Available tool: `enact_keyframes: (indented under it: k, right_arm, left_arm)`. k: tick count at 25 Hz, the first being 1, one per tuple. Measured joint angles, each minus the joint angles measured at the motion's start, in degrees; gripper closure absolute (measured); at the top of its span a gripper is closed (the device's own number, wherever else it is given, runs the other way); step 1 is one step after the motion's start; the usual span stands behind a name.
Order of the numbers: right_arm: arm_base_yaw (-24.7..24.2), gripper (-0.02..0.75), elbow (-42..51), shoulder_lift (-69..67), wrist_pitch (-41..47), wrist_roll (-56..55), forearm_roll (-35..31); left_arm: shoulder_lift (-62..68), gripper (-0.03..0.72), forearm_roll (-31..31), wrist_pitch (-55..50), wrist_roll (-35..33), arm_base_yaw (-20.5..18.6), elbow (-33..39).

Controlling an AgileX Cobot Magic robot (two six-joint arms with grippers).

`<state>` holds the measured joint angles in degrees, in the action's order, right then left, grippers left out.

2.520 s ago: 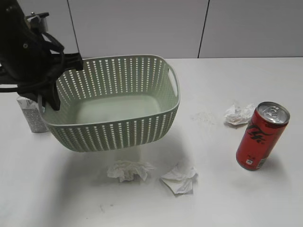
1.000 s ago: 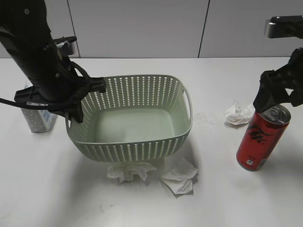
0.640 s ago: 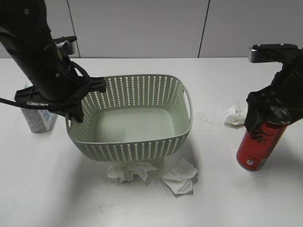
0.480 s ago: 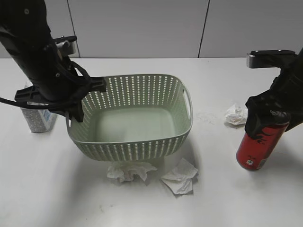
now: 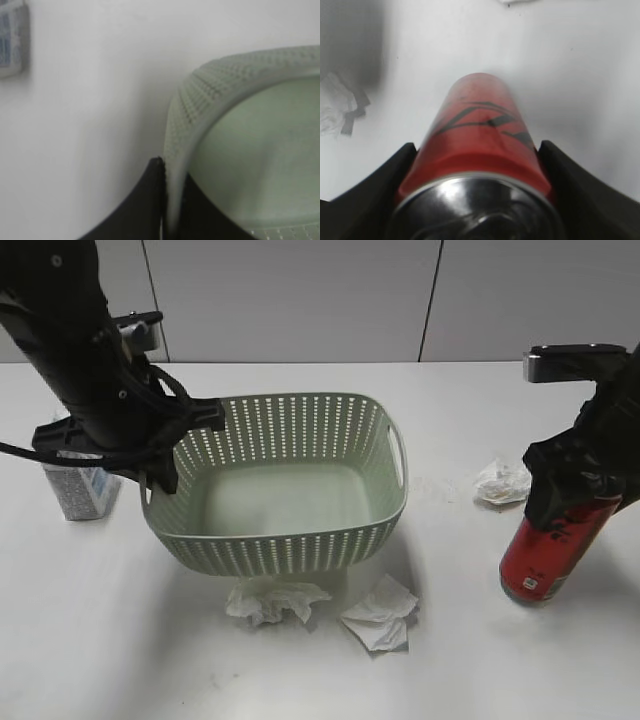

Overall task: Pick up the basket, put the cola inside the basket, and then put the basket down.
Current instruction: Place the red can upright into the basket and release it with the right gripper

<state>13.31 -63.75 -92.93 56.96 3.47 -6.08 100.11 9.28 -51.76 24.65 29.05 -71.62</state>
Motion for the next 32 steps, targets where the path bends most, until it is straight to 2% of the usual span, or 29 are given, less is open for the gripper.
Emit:
enact_keyframes:
  k: [3, 7, 12, 17, 23, 32]
  right_arm:
    - [1.2, 0.202, -5.1, 2.4, 2.1, 0.3, 3.4]
    - [5.6, 0.202, -15.0, 3.3, 6.8, 0.4, 9.5]
    - [12.9, 0.202, -27.5, 3.1, 8.2, -0.4, 9.7]
    - [19.0, 0.202, -37.2, -1.6, 9.7, -0.7, 9.5]
    - [24.1, 0.202, -40.0, -13.5, 10.4, 0.1, 9.1]
    - [24.6, 0.202, -40.2, -23.8, 10.3, 2.1, 9.2]
  left_arm:
    - [1.3, 0.688, 0.0, -1.5, 0.0, 0.0, -3.6]
    - [5.2, 0.688, 0.0, -6.6, 0.0, 0.0, -9.7]
    - [8.8, 0.688, 0.4, -10.0, 0.0, 0.0, -15.7]
    - [11.3, 0.688, 2.4, -10.8, 0.0, 0.1, -17.7]
    - [11.4, 0.688, 1.8, -10.8, 0.0, 0.1, -18.0]
    - [11.5, 0.688, 0.5, -11.5, -0.5, 0.1, -18.0]
